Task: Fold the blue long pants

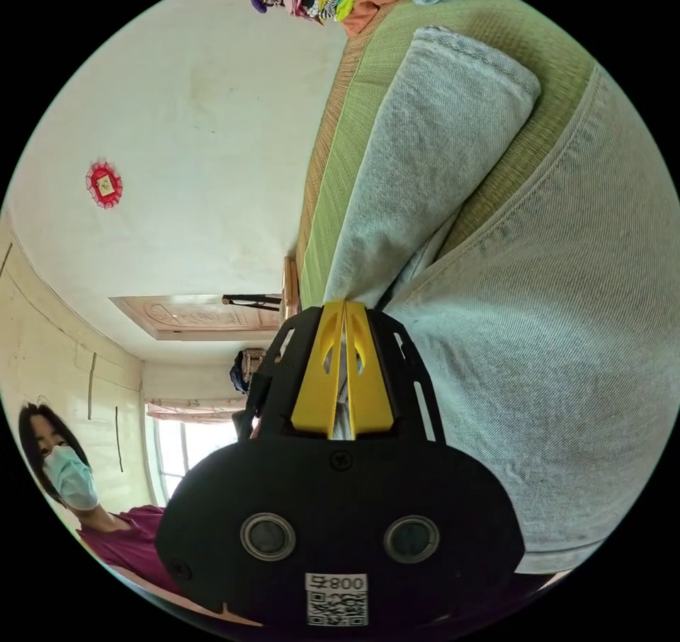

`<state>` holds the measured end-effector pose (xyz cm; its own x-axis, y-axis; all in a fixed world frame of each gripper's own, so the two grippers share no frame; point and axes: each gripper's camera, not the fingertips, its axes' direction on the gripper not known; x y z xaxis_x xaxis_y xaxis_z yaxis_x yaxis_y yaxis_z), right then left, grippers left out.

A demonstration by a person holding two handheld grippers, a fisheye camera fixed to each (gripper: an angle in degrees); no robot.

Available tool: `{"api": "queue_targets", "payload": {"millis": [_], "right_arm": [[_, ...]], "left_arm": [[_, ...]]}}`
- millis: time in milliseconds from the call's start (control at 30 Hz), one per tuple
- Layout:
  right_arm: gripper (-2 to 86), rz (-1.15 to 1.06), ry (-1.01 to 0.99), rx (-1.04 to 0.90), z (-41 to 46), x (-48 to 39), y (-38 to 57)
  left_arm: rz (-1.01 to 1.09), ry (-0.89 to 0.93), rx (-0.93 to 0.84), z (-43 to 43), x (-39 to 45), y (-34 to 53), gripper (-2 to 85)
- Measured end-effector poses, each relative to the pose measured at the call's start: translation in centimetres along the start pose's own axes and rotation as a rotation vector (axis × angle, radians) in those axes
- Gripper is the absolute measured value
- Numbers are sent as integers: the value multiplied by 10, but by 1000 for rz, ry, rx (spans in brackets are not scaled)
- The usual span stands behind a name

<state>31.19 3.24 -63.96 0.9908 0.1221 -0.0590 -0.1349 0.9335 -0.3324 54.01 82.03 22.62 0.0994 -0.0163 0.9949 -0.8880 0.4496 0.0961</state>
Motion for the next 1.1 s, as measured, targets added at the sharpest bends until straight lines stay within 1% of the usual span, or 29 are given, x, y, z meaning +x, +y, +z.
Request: {"api": "queue_targets", "payload": {"millis": [100,300,467,767,900,1100], "right_arm": [[19,-15,-14,6,-8,1,3],[70,-7,-9,-3,-22,12,30],[85,24,-94,22,-23,25,41],[85,46,-184,27,-9,23,41],[85,33,-163,-2,-9,15,53],[83,85,-245,58,-3,20,62]], "left_arm": [[0,11,-1,-4,0,1,11],[-7,32,24,-17,-1,1,11],[-5,46,34,-29,1,-2,11],[1,58,49,-50,10,-6,13],[-1,76,70,-61,14,-8,13],[9,71,57,-69,27,-14,13]]}}
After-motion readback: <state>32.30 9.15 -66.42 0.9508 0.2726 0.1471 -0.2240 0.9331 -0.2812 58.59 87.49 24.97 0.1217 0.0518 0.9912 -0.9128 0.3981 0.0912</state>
